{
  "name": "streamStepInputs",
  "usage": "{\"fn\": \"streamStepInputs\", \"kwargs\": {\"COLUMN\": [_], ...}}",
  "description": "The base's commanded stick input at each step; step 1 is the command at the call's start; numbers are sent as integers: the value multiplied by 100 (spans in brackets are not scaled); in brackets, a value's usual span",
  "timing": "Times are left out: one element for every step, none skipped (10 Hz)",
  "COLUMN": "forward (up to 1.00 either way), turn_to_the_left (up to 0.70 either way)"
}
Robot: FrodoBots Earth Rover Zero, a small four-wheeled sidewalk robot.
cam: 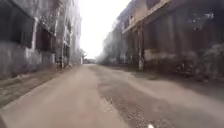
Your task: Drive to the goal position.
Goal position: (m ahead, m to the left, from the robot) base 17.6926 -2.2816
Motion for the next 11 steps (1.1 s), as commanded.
{"fn": "streamStepInputs", "kwargs": {"forward": [50,50,50,50,50,50,50,50,50,50,50], "turn_to_the_left": [0,0,50,50,50,0,0,0,0,0,0]}}
